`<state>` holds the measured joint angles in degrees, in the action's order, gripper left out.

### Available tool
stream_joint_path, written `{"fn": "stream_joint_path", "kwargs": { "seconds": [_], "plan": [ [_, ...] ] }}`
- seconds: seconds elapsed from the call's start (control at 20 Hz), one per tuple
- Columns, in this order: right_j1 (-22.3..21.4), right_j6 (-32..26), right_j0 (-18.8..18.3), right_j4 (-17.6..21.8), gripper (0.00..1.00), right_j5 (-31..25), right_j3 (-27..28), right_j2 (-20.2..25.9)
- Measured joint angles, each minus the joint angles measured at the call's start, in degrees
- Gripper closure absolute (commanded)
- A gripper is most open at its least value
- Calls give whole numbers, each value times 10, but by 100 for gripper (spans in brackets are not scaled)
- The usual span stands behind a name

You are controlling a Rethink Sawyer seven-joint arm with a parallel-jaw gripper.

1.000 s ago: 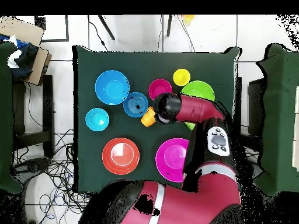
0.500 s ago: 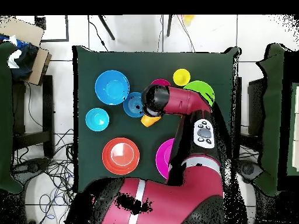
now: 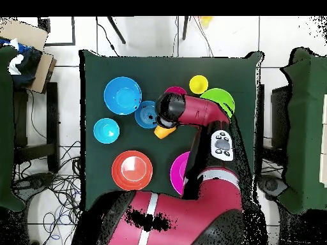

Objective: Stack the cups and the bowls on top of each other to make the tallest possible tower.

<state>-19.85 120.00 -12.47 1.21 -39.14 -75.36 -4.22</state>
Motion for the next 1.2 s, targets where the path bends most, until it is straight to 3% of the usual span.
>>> {"fn": "stream_joint_path", "kwargs": {
  "seconds": [0.6,0.9,1.2],
  "plan": [
    [2,0,1,-13,0,-20,-5,-11],
    [-13,0,1,-78,0,-20,-48,-11],
    [-27,0,0,-120,0,-26,-80,-11]
  ]
}}
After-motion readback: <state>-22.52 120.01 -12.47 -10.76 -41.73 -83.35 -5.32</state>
